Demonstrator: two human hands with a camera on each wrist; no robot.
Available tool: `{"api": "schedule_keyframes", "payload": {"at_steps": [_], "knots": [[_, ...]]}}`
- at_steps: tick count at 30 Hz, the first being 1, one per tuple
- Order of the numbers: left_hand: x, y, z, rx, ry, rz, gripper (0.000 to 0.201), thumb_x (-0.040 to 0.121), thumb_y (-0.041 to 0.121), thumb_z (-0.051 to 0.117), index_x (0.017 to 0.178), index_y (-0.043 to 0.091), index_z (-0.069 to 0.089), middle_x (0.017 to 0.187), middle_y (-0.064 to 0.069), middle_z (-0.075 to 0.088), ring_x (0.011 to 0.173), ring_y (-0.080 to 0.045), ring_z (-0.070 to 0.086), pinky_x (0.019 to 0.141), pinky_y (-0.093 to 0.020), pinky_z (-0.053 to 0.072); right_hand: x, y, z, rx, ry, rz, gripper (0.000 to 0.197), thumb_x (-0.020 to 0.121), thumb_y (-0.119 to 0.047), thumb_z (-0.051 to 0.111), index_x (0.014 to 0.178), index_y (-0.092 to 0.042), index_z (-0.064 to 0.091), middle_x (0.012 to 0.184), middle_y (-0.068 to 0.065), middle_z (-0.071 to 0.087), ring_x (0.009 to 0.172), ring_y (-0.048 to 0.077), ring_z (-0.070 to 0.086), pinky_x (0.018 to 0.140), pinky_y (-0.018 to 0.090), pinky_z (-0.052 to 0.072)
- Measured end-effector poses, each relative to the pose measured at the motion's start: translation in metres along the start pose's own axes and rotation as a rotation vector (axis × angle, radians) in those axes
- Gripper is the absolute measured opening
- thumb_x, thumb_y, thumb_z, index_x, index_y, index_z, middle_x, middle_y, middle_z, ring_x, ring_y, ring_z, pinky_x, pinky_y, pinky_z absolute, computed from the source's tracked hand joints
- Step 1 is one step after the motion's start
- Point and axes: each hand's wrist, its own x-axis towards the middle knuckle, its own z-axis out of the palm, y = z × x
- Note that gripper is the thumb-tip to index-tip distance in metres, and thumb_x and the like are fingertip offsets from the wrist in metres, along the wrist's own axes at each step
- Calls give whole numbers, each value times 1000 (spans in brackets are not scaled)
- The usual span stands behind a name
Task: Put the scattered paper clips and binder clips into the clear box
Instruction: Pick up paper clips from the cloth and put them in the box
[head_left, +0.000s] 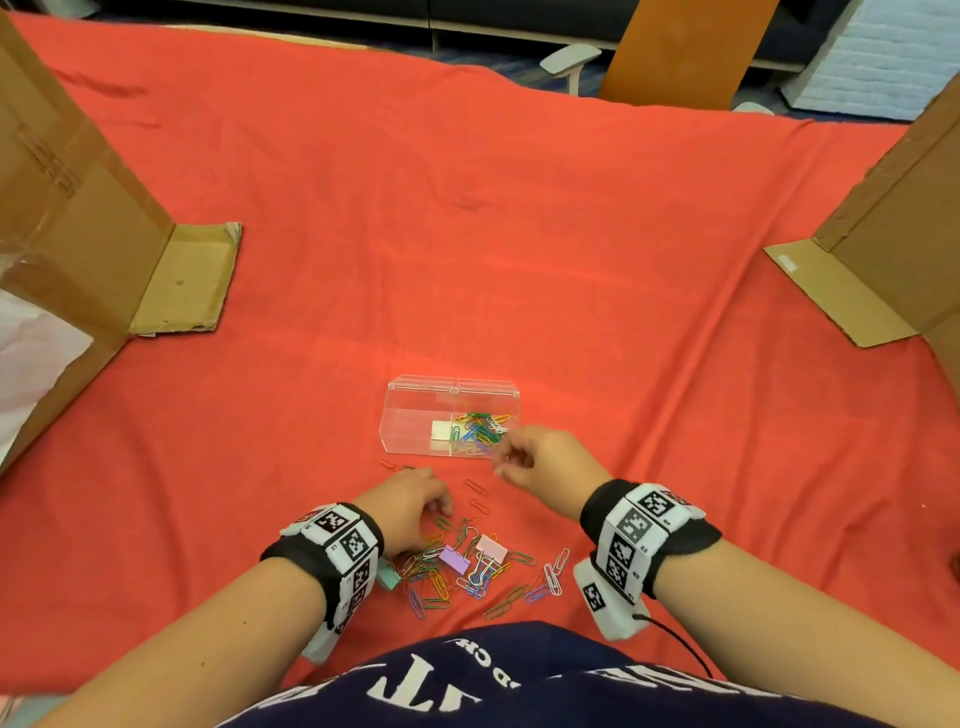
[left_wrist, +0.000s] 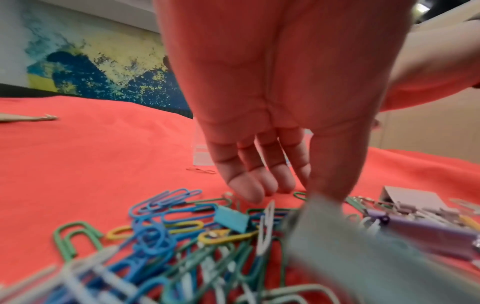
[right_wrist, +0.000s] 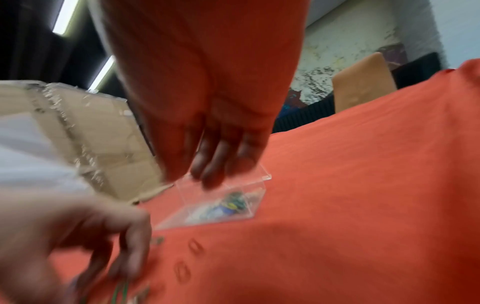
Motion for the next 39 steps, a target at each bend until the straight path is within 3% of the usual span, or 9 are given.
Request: {"api": "schedule_keyframes", "payload": {"at_steps": [4,7,12,16,19,28,31,37,39], "knots": [[2,0,3,-15,14,-23,29,72,7,64,100,16,60,84,8,43,66,-2,41,58,-6,28,-31,22,16,-218,-467,64,39,66,-31,79,98,-16,63,89,-2,49,80,15,47,70,26,37],[3,2,9,-41,26,-73,24,73,9,63,96,16,60,75,11,44,62,2,39,56,-8,29,-49,34,27,-269,-529,50,43,63,-25,80,100,-17,61,94,-3,42,85,17,47,77,29,42],[2,8,12,-102,35,-137,22,70,8,63,81,23,51,69,14,45,59,1,41,53,-12,32,-56,34,32,-252,-477,25,23,76,-8,62,98,-13,63,94,5,53,96,27,57,77,27,39],[3,10,9,-154,32,-135,25,70,3,59,72,26,51,66,12,51,57,-2,47,53,-14,37,-53,32,31,-160,-401,55,21,76,-5,55,93,-14,66,92,7,67,74,14,53,68,22,38],[4,12,1,-242,81,-112,31,71,2,56,67,33,50,66,10,56,58,-7,51,59,-20,45,-42,31,26,-32,-258,85,19,76,-6,58,87,-18,65,67,-10,57,58,4,49,58,12,37],[27,27,-47,-576,515,-80,23,74,2,63,72,24,59,67,2,57,60,-13,54,58,-14,45,18,12,3,251,203,185,23,74,-5,67,89,-22,63,58,-11,53,48,-1,48,50,8,37],[37,30,-49,-617,584,-138,20,74,3,63,74,22,61,66,4,56,60,-15,54,66,-29,49,31,9,5,265,233,247,16,76,-5,66,88,-16,66,58,-9,51,53,7,48,48,12,34],[37,28,-43,-495,563,-100,16,74,13,67,86,23,66,81,8,57,66,-9,53,63,-23,44,26,8,4,156,243,164,20,80,-19,66,101,-21,67,85,-2,64,68,9,50,54,8,33],[32,25,-40,-422,508,-54,17,74,10,66,83,25,66,81,7,56,62,-7,49,60,-22,42,18,10,5,96,180,97,19,81,-18,64,99,-22,67,85,-3,61,64,3,46,61,18,34]]}}
